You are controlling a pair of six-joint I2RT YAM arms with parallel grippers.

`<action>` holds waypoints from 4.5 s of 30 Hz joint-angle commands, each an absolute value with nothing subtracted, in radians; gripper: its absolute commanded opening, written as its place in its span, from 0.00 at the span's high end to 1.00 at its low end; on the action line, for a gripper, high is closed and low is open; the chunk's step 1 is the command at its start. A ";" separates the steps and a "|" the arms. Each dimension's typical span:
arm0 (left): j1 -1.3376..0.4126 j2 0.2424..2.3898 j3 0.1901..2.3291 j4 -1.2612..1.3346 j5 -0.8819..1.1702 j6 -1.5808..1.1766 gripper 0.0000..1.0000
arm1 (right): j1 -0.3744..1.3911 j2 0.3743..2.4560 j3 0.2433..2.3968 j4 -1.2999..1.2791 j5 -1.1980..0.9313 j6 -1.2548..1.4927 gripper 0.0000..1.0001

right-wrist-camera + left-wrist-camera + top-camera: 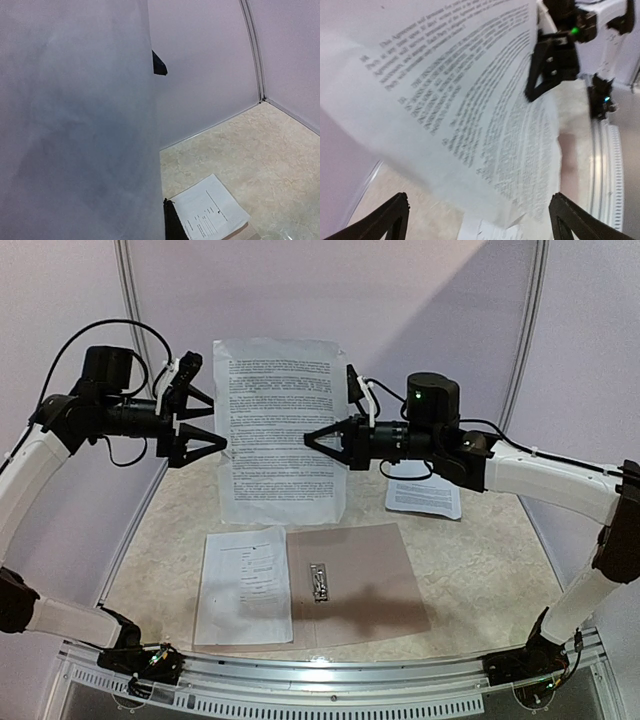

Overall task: Put the files into the folder
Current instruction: Pass from the left arm to the right, then insert the folder to form pockets on the folder.

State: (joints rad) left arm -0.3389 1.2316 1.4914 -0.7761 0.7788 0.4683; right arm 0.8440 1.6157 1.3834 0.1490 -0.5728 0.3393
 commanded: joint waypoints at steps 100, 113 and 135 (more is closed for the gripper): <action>-0.228 1.244 0.460 -0.576 0.167 0.879 0.22 | 1.063 2.353 1.524 0.209 -0.607 1.096 1.00; -0.229 1.258 0.454 -0.554 0.146 0.877 0.23 | 1.071 2.353 1.534 0.186 -0.676 1.023 1.00; -0.223 1.253 0.457 -0.527 0.050 0.895 0.26 | 1.025 2.356 1.717 -0.182 -0.703 0.787 1.00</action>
